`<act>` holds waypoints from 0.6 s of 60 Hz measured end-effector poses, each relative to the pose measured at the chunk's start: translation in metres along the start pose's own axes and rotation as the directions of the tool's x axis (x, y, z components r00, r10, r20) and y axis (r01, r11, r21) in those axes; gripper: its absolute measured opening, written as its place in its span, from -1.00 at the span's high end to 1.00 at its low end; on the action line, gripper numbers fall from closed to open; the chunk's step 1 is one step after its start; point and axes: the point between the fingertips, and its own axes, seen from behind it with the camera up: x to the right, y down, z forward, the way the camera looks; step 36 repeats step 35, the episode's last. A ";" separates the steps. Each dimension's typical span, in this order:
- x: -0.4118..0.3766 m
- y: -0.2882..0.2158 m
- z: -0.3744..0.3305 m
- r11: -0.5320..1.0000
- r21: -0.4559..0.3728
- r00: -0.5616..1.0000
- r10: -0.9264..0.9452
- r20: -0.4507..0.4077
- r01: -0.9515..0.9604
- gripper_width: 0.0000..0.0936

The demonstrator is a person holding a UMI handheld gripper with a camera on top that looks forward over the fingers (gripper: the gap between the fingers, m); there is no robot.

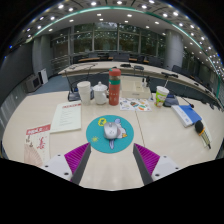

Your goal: Arrange mouse

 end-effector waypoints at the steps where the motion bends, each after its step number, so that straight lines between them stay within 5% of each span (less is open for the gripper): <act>1: -0.001 0.003 -0.006 1.000 -0.003 1.000 0.004 0.001 -0.004 -0.83; 36: -0.010 0.027 -0.078 1.000 0.007 1.000 0.006 0.001 -0.006 -0.84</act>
